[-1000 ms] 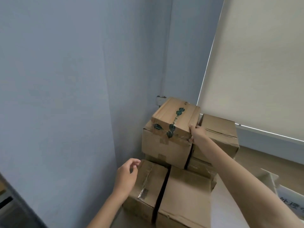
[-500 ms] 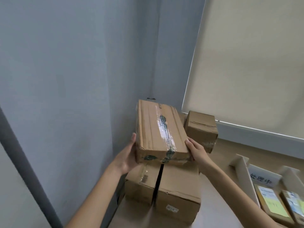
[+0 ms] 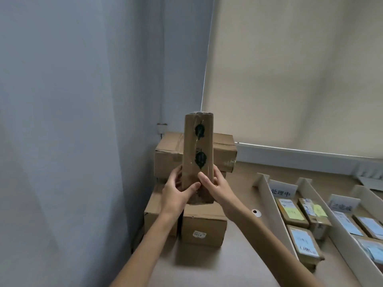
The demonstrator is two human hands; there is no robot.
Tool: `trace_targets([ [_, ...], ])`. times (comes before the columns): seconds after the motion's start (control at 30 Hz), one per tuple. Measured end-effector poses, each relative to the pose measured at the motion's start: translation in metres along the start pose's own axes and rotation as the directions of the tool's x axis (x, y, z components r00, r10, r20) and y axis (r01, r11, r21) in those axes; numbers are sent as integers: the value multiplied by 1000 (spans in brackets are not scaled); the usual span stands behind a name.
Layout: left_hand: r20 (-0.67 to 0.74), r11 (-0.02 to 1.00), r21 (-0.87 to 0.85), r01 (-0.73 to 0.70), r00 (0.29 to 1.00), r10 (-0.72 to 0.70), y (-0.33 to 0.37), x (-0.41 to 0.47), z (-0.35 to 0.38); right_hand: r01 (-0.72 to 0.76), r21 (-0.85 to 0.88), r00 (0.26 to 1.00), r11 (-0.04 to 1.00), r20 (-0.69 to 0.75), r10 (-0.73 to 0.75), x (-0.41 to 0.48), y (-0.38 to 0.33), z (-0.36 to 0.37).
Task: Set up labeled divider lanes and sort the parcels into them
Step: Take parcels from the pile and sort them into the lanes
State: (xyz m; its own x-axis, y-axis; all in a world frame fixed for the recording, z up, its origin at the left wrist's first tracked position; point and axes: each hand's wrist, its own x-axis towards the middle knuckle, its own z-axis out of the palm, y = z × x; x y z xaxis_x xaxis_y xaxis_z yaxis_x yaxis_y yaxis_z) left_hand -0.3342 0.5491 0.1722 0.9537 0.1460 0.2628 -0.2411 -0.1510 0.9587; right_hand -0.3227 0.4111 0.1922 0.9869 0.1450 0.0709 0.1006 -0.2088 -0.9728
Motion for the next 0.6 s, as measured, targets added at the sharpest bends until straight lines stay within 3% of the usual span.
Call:
trace_targets([
  [0.1,124,993,75,-90,989,81,7,-22,6,47,166,984,985,-180,-16,-20,8,-12],
  [0.23,318,991,-86,-101,940,123,13,-40,0,-86,429,985,899,-99,142,-50,29,-42],
  [0.3,192,983,-136,-124,970,149,15,-47,-5,-168,523,976,836,-31,216,-65,37,-56],
  [0.37,24,989,-49,-143,989,144,10,-48,-11,-202,596,971,777,21,236,-84,44,-69],
  [0.43,31,997,3,-75,997,75,5,-47,-15,-193,628,976,754,47,211,-103,51,-79],
  [0.5,197,998,-35,50,980,-42,7,-49,-12,-175,657,978,733,30,206,-119,53,-84],
  [0.6,412,964,-79,253,889,-200,5,-58,5,-178,648,972,740,-1,235,-139,54,-91],
])
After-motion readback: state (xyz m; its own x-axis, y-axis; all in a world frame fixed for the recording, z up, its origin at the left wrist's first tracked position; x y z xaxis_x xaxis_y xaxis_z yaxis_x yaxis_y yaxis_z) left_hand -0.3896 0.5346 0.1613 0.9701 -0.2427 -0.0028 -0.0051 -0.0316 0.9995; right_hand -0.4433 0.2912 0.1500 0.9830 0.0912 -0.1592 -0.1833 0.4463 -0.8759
